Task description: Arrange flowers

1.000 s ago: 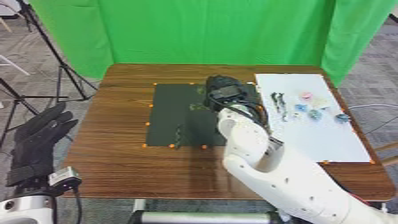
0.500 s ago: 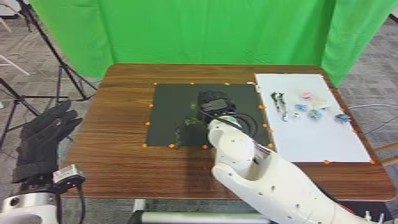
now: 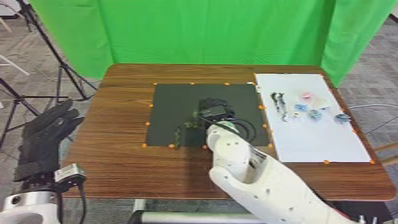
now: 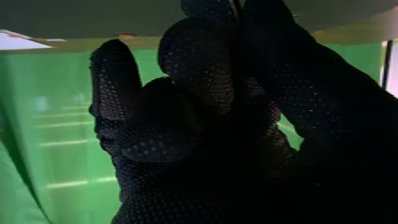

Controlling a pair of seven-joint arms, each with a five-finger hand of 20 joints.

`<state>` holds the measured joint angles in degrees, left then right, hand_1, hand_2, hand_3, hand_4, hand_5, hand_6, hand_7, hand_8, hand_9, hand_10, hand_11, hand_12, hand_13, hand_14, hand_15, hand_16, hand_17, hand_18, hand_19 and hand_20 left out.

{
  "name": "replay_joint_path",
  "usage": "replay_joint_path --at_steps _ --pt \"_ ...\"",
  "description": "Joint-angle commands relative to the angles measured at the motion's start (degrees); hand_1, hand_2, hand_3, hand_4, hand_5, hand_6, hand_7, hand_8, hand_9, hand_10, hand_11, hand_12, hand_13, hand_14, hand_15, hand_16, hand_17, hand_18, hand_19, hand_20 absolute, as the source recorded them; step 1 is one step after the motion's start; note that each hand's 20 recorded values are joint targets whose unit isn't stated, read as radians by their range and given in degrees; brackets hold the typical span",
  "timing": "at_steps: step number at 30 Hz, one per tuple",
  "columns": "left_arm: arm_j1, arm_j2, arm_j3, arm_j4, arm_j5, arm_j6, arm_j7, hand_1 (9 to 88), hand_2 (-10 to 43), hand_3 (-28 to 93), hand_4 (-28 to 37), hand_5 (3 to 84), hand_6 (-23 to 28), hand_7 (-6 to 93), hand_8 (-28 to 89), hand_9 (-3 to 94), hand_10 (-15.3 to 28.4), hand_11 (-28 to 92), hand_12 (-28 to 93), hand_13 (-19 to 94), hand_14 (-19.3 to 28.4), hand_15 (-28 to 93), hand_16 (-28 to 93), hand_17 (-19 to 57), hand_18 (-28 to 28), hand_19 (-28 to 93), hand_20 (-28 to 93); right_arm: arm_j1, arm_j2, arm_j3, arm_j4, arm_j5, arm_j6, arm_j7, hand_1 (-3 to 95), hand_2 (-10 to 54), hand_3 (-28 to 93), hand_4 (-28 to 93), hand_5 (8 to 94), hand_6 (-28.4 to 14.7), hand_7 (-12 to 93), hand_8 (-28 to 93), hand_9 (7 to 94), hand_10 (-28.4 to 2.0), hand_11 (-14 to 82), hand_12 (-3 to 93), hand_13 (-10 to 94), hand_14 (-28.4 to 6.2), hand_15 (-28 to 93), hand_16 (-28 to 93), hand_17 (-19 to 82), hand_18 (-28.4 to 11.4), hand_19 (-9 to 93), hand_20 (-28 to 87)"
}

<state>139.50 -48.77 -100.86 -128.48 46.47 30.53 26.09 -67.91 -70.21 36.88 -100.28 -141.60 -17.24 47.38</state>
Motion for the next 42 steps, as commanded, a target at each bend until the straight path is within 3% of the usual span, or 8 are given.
replay_joint_path --at_steps 1,9,22,29,37,42 --pt "0.29 -0.15 0.26 0.07 0.15 -0.31 -0.11 25.3 5.4 82 -21.9 38.3 9.9 15.6 -11 32.0 19.2 36 7 21 25.7 62 -17 -10.9 20.8 56 4 -1.96 -2.23 0.60 0.13 -1.98 -4.24 0.08 51.8 -6.3 76 -25 85.8 -3.8 23 26 83.3 -14.9 52.6 29.3 83 -7.6 77 28 40 -25.1 93 3" --pt "-0.09 1.10 0.91 0.28 -0.79 0.48 0.47 25.4 5.3 82 -21.5 38.3 9.9 15.7 -11 32.0 19.2 36 7 21 25.7 62 -17 -10.9 20.8 56 4 -2.60 -3.54 0.84 0.09 -2.52 -6.31 -0.56 51.4 -6.8 76 -24 86.0 -3.8 23 25 83.4 -14.8 52.7 29.2 84 -7.7 76 28 40 -25.4 93 3" --pt "-0.45 0.49 0.90 0.29 -0.14 0.19 -0.17 25.7 5.7 82 -20.5 38.5 10.3 15.1 -10 32.0 19.6 36 7 21 26.5 61 -17 -11.0 20.8 56 4 -2.81 -4.39 0.83 -0.16 -3.77 -7.66 -0.19 46.0 -5.8 75 -23 88.2 -4.1 24 20 85.3 -14.8 52.2 29.0 85 -8.0 75 28 40 -25.5 93 1" --pt "-0.09 0.39 0.85 0.16 -0.04 0.20 -0.14 25.9 5.7 82 -20.4 38.6 10.4 15.0 -10 32.0 19.8 35 7 21 26.5 61 -17 -11.0 20.8 56 5 -2.67 -4.62 1.02 0.35 -4.07 -9.57 1.21 38.7 -3.0 75 -21 87.9 -4.4 27 -4 84.3 -16.3 51.3 29.7 84 -9.4 75 29 39 -26.7 93 -5" --pt "0.07 0.06 0.87 0.04 0.26 0.03 -0.29 25.8 5.8 82 -20.2 38.7 10.5 14.7 -10 32.0 19.8 35 7 21 26.6 61 -17 -11.1 20.8 56 5 -1.71 -4.35 0.71 0.51 -3.75 -10.16 2.35 36.7 -3.2 73 -21 86.8 -5.2 28 -6 83.2 -17.4 51.2 29.4 83 -10.5 75 29 38 -27.3 92 -8" --pt "0.61 0.08 0.50 -0.03 0.15 0.30 -0.32 25.8 5.8 82 -20.1 38.7 10.5 14.5 -10 32.0 19.8 35 7 21 26.7 61 -17 -11.2 20.8 56 5 -3.09 -5.39 2.63 -1.37 -1.84 -11.21 1.51 29.2 -0.7 69 -20 84.5 -7.4 27 -5 80.3 -20.1 51.3 29.5 80 -13.0 77 30 37 -28.1 91 -9"
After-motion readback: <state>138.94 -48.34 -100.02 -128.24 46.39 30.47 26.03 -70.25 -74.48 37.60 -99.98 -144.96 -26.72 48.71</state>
